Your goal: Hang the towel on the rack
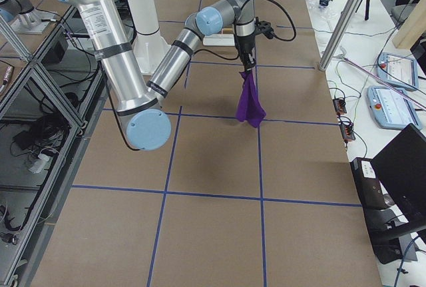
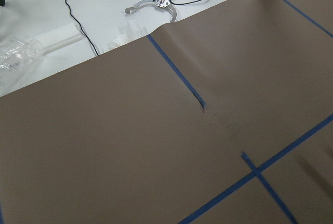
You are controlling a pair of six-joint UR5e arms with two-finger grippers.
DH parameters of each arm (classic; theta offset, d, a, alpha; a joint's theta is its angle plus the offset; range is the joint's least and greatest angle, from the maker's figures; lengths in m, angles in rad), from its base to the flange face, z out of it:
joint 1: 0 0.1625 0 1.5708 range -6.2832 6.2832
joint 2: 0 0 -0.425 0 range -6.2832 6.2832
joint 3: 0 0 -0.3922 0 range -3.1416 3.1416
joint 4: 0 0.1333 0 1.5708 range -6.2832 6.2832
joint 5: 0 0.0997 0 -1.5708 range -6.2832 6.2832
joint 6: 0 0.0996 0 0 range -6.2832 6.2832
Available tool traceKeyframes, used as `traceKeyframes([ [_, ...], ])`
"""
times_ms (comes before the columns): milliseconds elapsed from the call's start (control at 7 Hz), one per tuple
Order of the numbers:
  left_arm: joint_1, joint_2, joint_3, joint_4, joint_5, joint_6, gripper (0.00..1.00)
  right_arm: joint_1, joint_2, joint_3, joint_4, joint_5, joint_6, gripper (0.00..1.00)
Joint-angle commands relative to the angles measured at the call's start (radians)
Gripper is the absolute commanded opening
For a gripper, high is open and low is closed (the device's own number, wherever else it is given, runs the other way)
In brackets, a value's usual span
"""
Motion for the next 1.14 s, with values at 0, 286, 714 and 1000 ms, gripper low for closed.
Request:
traceKeyframes([
  [0, 0.108, -0.197, -0.037, 0.234, 0.009, -0.276, 1.00, -0.176, 0.134, -0.005, 0.050, -0.072, 0.235, 0.00],
  [286, 0.261, -0.391, -0.076, 0.407, 0.114, -0.725, 0.90, -0.320, 0.136, -0.052, 0.313, -0.224, 0.435, 0.00],
  [714, 0.448, -0.556, -0.047, 0.419, 0.249, -1.215, 0.77, -0.379, 0.137, -0.062, 0.499, -0.319, 0.575, 0.00],
  [1000, 0.551, -0.685, 0.030, 0.485, 0.349, -1.383, 0.77, -0.389, 0.137, -0.062, 0.559, -0.356, 0.590, 0.00],
])
